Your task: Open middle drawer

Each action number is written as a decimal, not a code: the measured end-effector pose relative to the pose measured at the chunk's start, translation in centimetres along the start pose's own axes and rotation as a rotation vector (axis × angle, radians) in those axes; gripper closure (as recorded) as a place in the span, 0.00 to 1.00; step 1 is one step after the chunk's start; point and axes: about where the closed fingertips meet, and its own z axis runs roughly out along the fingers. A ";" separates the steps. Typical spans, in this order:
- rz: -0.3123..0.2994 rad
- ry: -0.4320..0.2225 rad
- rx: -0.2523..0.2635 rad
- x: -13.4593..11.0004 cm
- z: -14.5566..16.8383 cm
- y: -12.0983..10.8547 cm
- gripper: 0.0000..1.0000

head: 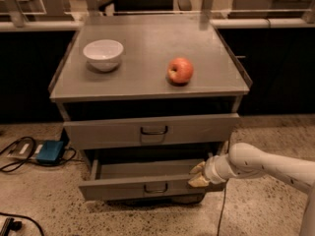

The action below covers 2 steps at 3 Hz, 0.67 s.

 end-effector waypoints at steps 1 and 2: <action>0.001 0.001 -0.001 0.1 -0.1 0.3 1.00; 0.001 0.001 -0.001 0.1 -0.1 0.3 0.73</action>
Offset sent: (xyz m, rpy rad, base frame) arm -0.0037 -0.0006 0.0002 -0.0002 0.0009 -0.0004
